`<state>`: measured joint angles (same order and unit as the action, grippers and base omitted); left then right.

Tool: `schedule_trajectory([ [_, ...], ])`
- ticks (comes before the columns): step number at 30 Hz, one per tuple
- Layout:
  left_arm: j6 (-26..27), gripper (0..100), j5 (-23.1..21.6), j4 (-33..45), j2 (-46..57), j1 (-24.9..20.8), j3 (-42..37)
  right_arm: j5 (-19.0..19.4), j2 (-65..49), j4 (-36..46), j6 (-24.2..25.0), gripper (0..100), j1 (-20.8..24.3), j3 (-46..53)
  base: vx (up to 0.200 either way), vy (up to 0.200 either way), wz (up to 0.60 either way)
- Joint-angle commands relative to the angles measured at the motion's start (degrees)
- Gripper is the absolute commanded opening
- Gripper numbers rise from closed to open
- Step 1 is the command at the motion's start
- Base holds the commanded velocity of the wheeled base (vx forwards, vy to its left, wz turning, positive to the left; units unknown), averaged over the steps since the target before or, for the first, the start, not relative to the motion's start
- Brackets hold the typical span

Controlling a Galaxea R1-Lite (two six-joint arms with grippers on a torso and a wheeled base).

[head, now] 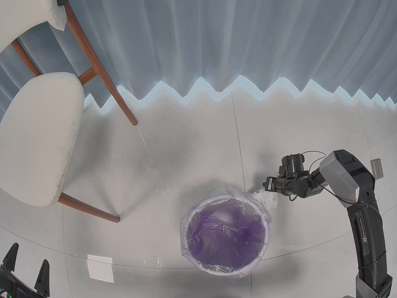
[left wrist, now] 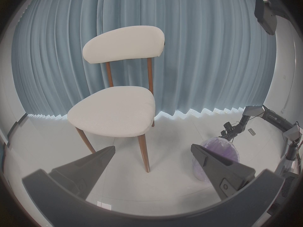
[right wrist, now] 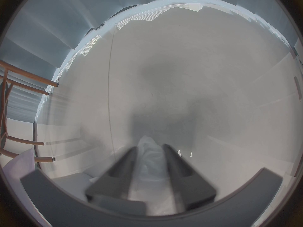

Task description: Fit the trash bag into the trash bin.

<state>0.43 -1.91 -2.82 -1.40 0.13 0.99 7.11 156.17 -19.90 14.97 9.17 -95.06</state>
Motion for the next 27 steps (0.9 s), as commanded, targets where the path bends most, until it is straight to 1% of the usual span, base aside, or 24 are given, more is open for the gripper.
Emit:
schedule_trajectory([
  [1, -0.16, 100, 0.07, -0.17, 1.4, -0.22, -0.99, 0.01, 0.1, -0.06, 0.06, 0, 0.15, 0.14, 0.0, 0.0, 0.0],
  [4, -0.51, 100, 2.35, -0.26, 1.4, -0.22, -0.99, -0.08, -5.27, 0.12, 0.24, 0, -0.99, 4.89, 0.0, 0.0, 0.0],
  [6, -0.51, 100, 2.62, -0.26, 1.4, -0.22, -0.99, -0.08, -7.73, -0.06, 0.24, 0, -1.52, 7.17, 0.0, 0.0, 0.0],
  [8, -0.51, 100, 2.7, -0.26, 1.4, -0.22, -0.99, -0.08, -16.43, -0.5, 0.5, 0, -2.66, 15.17, 0.0, 0.0, 0.0],
  [9, -0.51, 100, 2.7, -0.26, 1.4, -0.22, -0.99, -0.08, -16.43, -0.5, 0.5, 0, -2.66, 15.17, 0.0, 0.0, 0.0],
  [10, -0.78, 100, 2.7, -0.26, 1.4, -0.22, -0.99, -0.08, -24.16, -0.67, 0.32, 0, -4.07, 23.17, 0.0, 0.0, 0.0],
  [11, -0.87, 100, 2.7, -0.26, 1.4, -0.22, -0.99, 0.01, -27.68, -0.76, 0.41, 0, -4.51, 26.68, 0.0, 0.0, 0.0],
  [13, -1.13, 100, 2.79, -0.26, 1.4, -0.22, -0.99, 0.19, -37.7, -0.94, 0.76, 0, -5.04, 36.79, 0.0, 0.0, 0.0],
  [14, -1.13, 100, 2.79, -0.26, 1.4, -0.22, -0.99, 0.19, -37.7, -0.94, 0.76, 0, -5.04, 36.79, 0.0, 0.0, 0.0],
  [16, -1.13, 100, 2.79, -0.26, 1.4, -0.22, -0.99, 0.28, -51.32, -3.84, 1.9, 0, -4.42, 48.74, 0.0, 0.0, 0.0],
  [17, -1.13, 100, 2.79, -0.26, 1.4, -0.22, -0.99, 0.28, -51.32, -3.84, 1.9, 0, -4.42, 48.74, 0.0, 0.0, 0.0],
  [18, -1.13, 100, 2.7, -0.35, 1.4, -0.22, -0.99, 0.28, -61.87, -7.09, 3.31, 0, -2.84, 55.6, 0.0, 0.0, 0.0],
  [19, -1.13, 100, 2.7, -0.35, 1.4, -0.22, -0.99, 0.36, -66.96, -7.7, 4.1, 0, -1.78, 58.15, 0.0, 0.0, 0.0],
  [22, -1.83, 100, 2.79, -0.35, 1.4, -0.22, -0.99, 0.54, -76.46, -7.26, 4.72, 0, 0.15, 61.93, 0.0, 0.0, 0.0],
  [24, -2.45, 100, 2.88, -0.35, 1.4, -0.13, -0.99, 1.51, -81.03, -7.44, 4.81, 0, 3.23, 64.56, 0.0, 0.0, 0.0],
  [27, -2.54, 100, 3.5, -0.35, 1.4, -0.22, -0.99, 4.14, -85.16, -7.26, 4.63, 0, 7.97, 67.03, 0.0, 0.0, 0.0],
])
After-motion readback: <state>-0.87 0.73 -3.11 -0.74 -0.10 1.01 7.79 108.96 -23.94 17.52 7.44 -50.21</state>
